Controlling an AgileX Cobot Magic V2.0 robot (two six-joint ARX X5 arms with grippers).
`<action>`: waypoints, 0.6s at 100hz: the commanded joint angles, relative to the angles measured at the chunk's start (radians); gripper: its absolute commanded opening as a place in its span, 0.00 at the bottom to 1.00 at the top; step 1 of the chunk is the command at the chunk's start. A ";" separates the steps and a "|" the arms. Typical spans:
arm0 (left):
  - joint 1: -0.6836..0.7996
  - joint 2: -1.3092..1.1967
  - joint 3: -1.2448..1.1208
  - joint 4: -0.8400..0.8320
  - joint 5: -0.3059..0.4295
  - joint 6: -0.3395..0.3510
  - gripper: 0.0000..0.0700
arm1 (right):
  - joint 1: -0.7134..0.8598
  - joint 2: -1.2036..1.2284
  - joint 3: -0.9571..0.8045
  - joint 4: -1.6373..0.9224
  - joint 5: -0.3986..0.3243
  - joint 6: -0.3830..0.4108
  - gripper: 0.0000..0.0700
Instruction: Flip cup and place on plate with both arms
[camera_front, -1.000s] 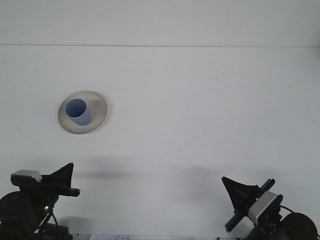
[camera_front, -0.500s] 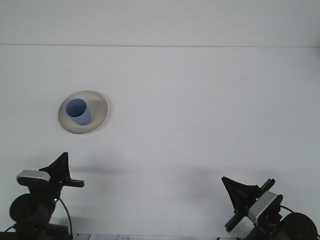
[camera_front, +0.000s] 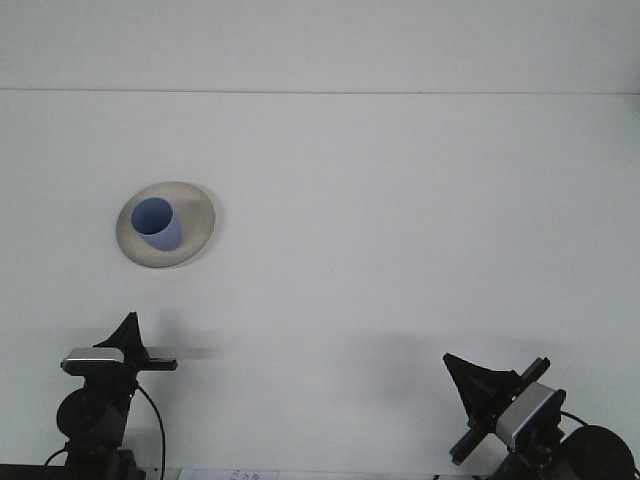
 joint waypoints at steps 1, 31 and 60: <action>0.002 -0.002 -0.019 0.011 -0.003 -0.020 0.02 | 0.008 -0.001 0.008 0.013 -0.001 0.006 0.01; 0.002 -0.002 -0.019 0.011 -0.003 -0.030 0.02 | 0.008 -0.001 0.008 0.013 -0.001 0.006 0.01; 0.002 -0.002 -0.019 0.010 -0.003 -0.030 0.02 | 0.008 -0.001 0.008 0.013 -0.001 0.006 0.01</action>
